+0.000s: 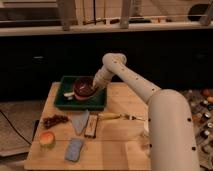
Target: Stack bowls into tray
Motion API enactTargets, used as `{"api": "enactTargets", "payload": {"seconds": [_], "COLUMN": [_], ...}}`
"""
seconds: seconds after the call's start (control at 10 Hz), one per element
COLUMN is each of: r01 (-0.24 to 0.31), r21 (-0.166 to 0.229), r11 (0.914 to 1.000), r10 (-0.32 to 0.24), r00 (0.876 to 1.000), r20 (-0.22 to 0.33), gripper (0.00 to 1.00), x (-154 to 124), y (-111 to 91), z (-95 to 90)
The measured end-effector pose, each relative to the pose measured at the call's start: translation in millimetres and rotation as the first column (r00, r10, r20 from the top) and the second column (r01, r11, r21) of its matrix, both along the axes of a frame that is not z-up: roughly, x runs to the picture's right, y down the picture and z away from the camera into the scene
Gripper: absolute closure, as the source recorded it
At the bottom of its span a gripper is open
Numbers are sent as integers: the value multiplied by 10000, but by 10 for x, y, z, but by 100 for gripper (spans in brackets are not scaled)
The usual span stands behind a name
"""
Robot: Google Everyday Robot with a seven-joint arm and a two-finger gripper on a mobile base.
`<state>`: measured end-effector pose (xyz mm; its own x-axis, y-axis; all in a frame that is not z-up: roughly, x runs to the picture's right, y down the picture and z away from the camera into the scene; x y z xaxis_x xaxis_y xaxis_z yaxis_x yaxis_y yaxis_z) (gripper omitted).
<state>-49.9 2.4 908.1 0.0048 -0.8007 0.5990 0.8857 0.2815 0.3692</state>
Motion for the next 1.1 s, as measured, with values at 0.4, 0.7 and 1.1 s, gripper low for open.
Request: {"api": "enactTargets", "payload": {"seconds": [0.4,0.7,1.1], "r01": [-124,-84,35], "r21": [-263,-376,-293], "r11": [9996,9993,9996], "r10": [128,89,-32], "r00": [9998,9999,9999], "r20": [128,137,122], "gripper": [20,20,20], "x": [-24,-38,-53], "y": [14,18,-12], "z": [64,95,71]}}
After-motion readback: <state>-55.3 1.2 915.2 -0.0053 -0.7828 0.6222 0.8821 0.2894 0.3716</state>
